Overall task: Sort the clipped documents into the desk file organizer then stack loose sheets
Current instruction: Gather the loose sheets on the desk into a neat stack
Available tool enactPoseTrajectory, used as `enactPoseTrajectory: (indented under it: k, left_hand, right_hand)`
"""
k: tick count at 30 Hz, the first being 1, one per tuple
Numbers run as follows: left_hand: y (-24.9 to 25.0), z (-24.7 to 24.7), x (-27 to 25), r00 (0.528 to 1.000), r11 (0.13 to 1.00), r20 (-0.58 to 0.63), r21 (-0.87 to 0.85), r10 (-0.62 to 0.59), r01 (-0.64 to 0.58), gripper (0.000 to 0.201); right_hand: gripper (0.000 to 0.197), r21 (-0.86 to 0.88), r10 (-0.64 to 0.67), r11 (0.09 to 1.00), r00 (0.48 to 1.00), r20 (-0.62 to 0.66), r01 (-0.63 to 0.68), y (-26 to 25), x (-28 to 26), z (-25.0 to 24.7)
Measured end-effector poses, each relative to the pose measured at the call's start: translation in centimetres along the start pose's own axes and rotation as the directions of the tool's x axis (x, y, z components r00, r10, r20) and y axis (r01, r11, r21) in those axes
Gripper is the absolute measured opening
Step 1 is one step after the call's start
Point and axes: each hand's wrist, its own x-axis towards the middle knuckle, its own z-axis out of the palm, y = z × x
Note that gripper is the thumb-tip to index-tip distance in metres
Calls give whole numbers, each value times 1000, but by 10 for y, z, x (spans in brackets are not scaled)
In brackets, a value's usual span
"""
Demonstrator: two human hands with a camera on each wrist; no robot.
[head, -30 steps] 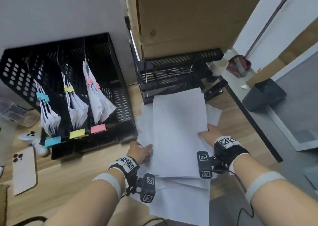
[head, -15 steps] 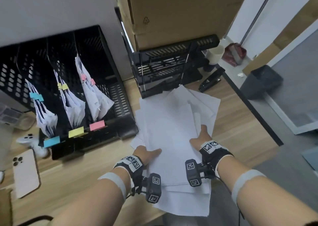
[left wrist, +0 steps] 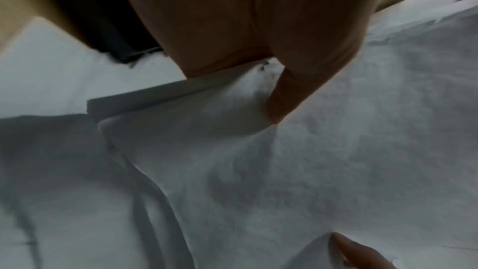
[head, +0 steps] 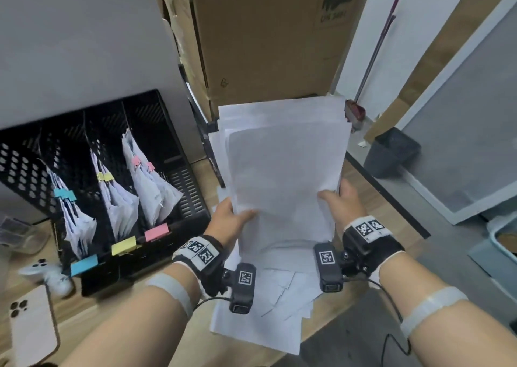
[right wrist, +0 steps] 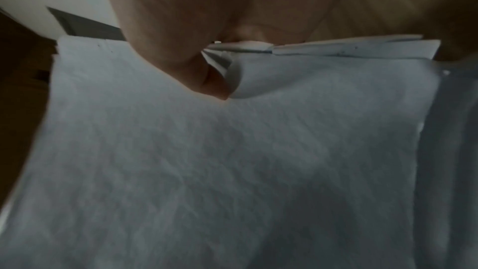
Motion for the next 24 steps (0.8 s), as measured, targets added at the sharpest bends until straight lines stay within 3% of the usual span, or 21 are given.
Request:
enactPoseTrajectory:
  k: [4,8,13,20,24]
  left_hand:
    - [29,-3,-7,985,987,75,-31,158,-156,37]
    - [13,-4,-9,981,979,122,119,151,-166,44]
    - [2,0,-12,983,960,79,214,167,-180,23]
    - [15,-10,-15,978,985,122,7,170,-173,35]
    - [31,-15,-3,971,978,136,-105,195,-181,51]
  right_hand:
    - [50,150,-73,985,993,-91,86,-9,-7,-4]
    - [80,222,81,973,994,-67,-64,27,-14,3]
    - [77,171,185,970,981,-52,-174,56,-18,5]
    - [92,259,155,954,988,-8,-148,39,-20,-4]
    - [88,251,99,964,994,-40,-86,20,-12,-10]
